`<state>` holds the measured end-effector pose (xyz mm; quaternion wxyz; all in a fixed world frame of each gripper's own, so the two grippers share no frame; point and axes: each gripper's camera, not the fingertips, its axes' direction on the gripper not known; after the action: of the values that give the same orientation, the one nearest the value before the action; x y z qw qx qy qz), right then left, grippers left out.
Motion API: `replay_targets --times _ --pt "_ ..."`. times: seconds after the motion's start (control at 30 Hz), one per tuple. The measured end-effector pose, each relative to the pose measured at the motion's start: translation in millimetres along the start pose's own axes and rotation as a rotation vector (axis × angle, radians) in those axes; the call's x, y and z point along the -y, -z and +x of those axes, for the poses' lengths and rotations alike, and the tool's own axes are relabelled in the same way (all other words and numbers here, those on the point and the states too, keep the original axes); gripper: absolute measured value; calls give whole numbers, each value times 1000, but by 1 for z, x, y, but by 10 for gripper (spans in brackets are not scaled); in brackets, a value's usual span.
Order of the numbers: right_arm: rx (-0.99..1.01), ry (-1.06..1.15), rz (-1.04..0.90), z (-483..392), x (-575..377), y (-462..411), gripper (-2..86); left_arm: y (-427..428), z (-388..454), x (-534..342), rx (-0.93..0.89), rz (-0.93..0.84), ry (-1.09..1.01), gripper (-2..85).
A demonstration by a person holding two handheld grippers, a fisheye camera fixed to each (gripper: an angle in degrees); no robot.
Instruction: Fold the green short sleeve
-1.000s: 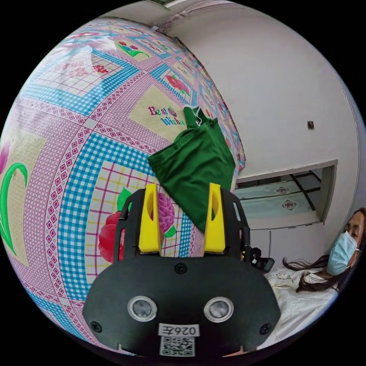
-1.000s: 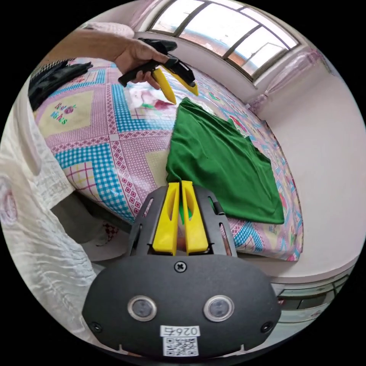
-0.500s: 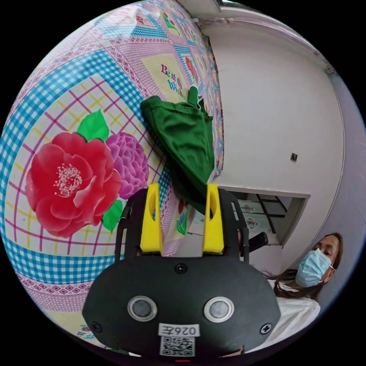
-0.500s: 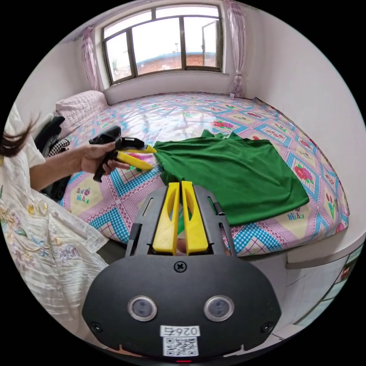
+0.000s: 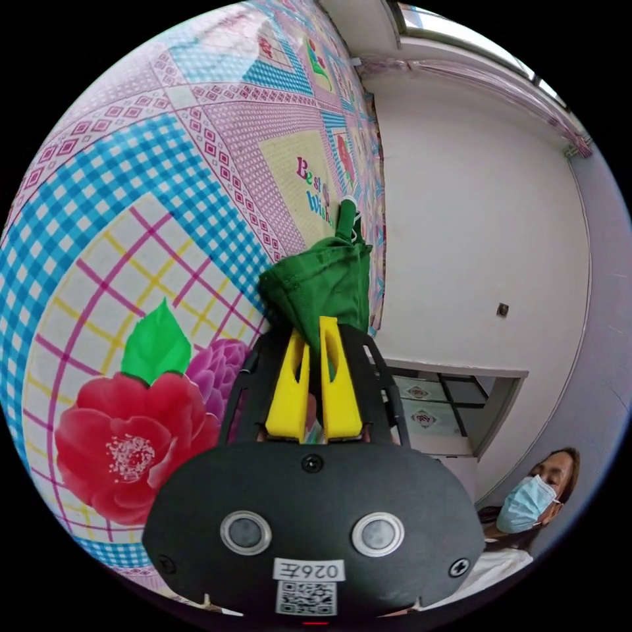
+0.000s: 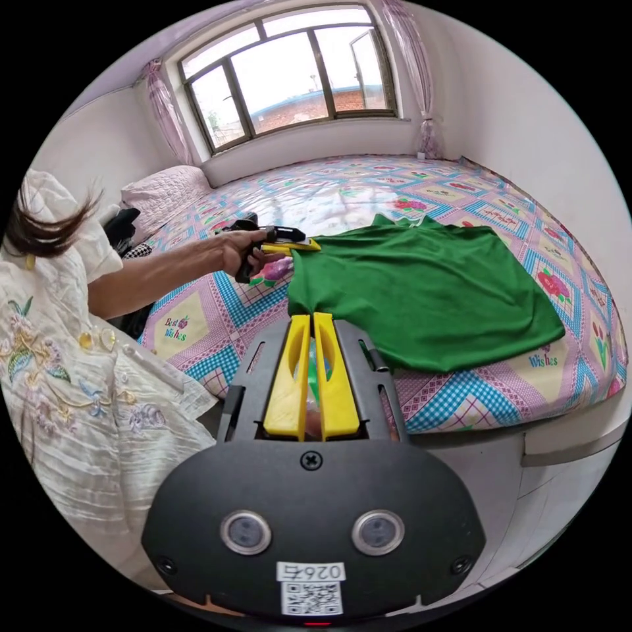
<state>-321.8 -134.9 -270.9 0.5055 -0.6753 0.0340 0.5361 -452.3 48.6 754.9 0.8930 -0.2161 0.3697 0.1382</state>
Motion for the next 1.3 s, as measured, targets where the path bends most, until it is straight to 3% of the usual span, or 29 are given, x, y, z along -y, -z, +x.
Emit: replay_targets --times 0.33,0.57,0.73,0.87,1.13,1.3 --pt "139 -63 -114 36 -26 24 -16 18 -14 -31 -17 -28 -11 -7" --pt "272 -222 30 119 -20 93 -16 2 36 -35 -113 -16 -114 -7" --pt "293 -312 197 238 -3 157 -16 -67 109 6 -150 -88 -249 -6" --pt "282 -386 237 336 13 182 -16 -159 163 57 -74 -184 -318 -5" --pt "482 -709 240 561 11 165 -8 -327 176 137 79 -330 -214 22" --pt "542 -835 274 609 -6 160 28 -373 164 151 0 -391 -164 181"
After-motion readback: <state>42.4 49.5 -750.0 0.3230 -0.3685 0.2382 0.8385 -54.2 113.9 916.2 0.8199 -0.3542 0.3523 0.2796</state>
